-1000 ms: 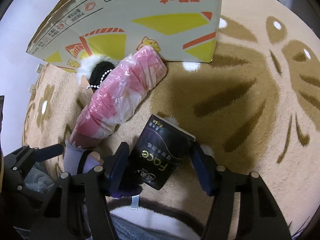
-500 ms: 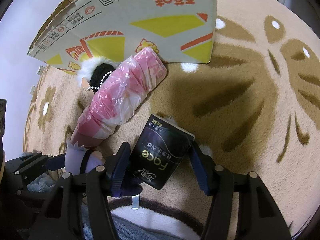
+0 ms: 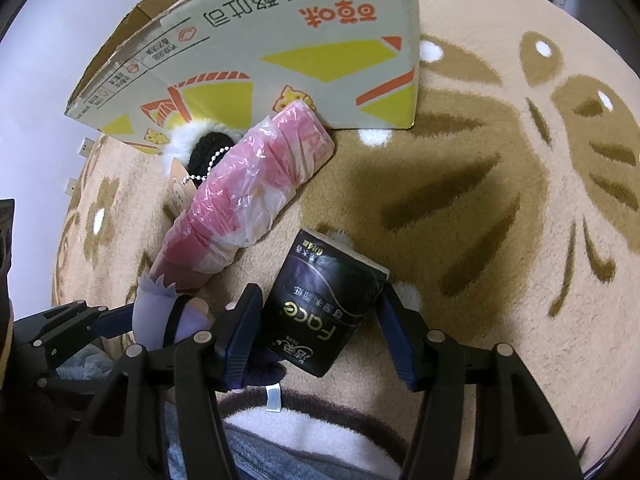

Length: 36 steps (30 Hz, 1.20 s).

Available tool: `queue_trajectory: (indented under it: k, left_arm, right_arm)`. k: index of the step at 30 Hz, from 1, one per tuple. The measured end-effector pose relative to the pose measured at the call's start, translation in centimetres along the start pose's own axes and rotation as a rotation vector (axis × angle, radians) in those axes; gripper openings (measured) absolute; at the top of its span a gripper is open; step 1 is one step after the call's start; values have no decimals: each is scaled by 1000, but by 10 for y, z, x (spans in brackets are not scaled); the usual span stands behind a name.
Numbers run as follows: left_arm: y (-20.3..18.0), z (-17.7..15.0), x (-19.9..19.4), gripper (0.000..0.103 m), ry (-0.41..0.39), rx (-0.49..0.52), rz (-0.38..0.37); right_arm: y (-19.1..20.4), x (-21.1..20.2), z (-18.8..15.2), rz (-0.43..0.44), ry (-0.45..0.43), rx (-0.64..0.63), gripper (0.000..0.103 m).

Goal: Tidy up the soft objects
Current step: 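Grasp the white-haired plush doll with the left tool while the right tool grasps the black Face tissue pack, then carry the doll and tissue pack over the box and open both tools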

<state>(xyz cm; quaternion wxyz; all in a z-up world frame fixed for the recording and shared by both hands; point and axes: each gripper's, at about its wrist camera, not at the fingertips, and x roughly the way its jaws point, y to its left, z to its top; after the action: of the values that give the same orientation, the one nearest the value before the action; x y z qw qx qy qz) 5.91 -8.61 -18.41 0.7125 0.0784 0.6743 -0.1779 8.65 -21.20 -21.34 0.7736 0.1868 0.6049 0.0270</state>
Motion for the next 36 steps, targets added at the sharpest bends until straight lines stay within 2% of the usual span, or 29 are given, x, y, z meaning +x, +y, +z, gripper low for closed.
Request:
queue_trajectory:
  k: [8,14,19,26,36]
  left_arm:
    - [-4,-4,-18,56,-28,-7,8]
    - [1,-11,-42,56,-94,-4,28]
    - [8,-15,-72,56,-204,4,71]
    - [16,-19,-113,56,-371,1,101]
    - [18,-22,-168,56,-677,-20,219]
  right_arm:
    - [0,-7,-2,0,-22,-2,62]
    - [3,-23,-4,8,-84,-12,61]
    - [9,-43,-8,18,-158,-36,60]
    - [23,-78,-11,27,-311,-63,60]
    - [30,-129,-8,75,-519,-66,60]
